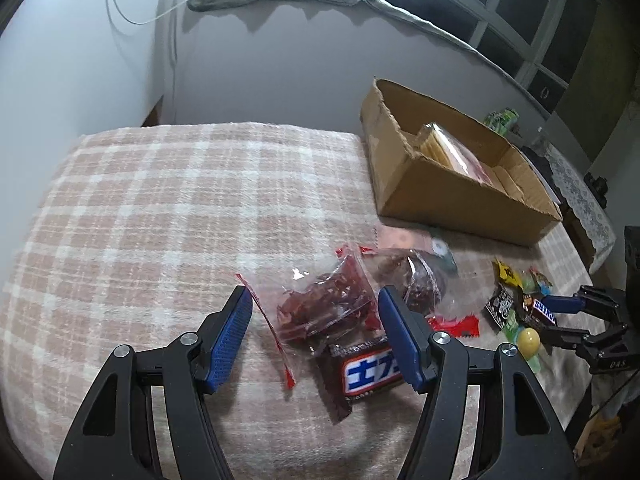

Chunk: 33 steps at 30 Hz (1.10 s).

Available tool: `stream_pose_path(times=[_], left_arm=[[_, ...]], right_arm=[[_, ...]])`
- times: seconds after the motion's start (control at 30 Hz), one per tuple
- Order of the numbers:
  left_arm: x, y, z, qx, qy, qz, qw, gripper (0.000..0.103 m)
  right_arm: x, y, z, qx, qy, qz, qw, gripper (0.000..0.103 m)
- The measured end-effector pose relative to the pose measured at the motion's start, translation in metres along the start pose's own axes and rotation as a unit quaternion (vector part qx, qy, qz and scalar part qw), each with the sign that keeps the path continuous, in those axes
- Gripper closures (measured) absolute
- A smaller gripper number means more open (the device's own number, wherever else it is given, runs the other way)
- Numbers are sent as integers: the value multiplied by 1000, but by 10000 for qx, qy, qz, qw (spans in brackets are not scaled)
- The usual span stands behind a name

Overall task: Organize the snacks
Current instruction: 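Grasp the Snickers bar with the right gripper while the left grasps the brown snack bag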

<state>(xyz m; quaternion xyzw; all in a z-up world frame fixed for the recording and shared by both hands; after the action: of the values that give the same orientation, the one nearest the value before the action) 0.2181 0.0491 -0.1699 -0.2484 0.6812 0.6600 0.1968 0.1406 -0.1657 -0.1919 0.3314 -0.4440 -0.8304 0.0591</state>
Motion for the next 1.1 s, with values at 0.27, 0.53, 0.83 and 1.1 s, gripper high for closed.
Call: stream_pose_path(times=[0.27,0.53,0.83,1.1], left_arm=[[-2,2,-5,91,-23,-52,9999,48],[-2,3,-7,111,-77,-120,9998,56],[-2,8,-4,146,-28,-221,9996,63],[-4,2,-9,413,83,-151,9990,66]], right_arm=[[5,0,-4,69,-11,99,9999,56],[3,-8,-4,110,43,145,9998,73],[5,-4,-3,165,72,93,9998,73],[2,-10,-1,266,159,199,9993,73]])
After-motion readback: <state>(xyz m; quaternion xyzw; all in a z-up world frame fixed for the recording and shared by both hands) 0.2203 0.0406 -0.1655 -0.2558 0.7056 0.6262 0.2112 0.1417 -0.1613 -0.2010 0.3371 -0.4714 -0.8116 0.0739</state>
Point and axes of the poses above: each gripper's, at about its wrist camera, not at the fingertips, and y roughly against the way its jaws point, z to its left, x to its underside, the point moved 9 cm from there along -y, roughly the way its jaws point, and after that the axes turned 13 degrees about -x, right-handed, at the moved point
